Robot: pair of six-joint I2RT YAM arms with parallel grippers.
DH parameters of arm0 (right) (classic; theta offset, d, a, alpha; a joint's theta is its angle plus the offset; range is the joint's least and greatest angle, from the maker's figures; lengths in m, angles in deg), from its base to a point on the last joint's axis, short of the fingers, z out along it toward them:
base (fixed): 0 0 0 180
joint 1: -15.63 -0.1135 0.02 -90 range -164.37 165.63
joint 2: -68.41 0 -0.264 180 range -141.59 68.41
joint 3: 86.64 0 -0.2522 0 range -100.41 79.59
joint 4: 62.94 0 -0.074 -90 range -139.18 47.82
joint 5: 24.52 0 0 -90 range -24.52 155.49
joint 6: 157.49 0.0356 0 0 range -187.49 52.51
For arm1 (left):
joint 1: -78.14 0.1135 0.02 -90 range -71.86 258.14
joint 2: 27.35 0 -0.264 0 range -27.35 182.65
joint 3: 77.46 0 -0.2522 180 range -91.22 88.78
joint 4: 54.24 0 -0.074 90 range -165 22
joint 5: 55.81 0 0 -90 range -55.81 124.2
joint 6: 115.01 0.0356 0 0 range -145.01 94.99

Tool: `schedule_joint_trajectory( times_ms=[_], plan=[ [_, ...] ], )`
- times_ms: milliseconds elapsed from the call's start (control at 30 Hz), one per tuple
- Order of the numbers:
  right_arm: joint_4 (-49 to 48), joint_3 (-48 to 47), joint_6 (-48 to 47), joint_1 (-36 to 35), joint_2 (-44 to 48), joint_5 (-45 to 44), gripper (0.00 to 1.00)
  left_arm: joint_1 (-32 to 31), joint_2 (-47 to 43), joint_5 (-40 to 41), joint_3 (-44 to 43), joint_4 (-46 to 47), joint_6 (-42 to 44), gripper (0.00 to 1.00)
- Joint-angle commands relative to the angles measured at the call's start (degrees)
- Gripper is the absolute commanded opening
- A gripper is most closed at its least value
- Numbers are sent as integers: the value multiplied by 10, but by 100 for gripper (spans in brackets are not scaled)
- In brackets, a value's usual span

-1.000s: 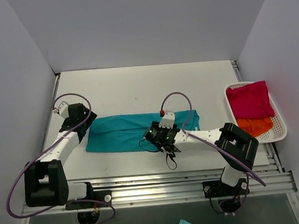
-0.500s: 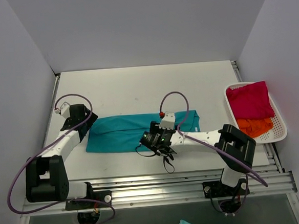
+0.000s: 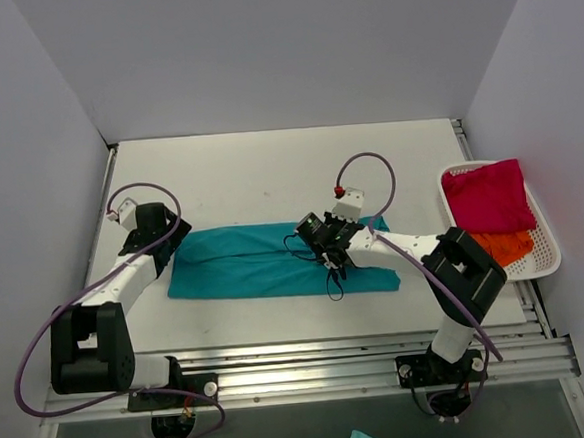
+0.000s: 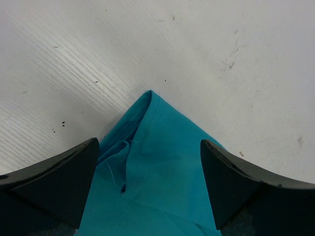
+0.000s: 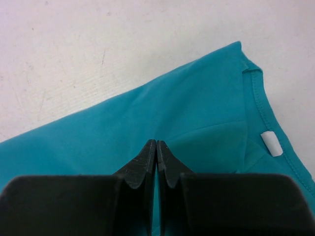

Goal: Fold and stack the t-shirts
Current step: Fold the other side of the tshirt into a rectangle

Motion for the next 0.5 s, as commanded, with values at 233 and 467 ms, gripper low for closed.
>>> schedule_joint_trajectory(
  times_ms=[233,467],
  plan=[
    [18,74,36,-21,23,29,0,4,-3,-8,-12,27,8,92],
    [108,110,137,-113,90,21,0,5,-13,-10,-7,28,8,92]
  ],
)
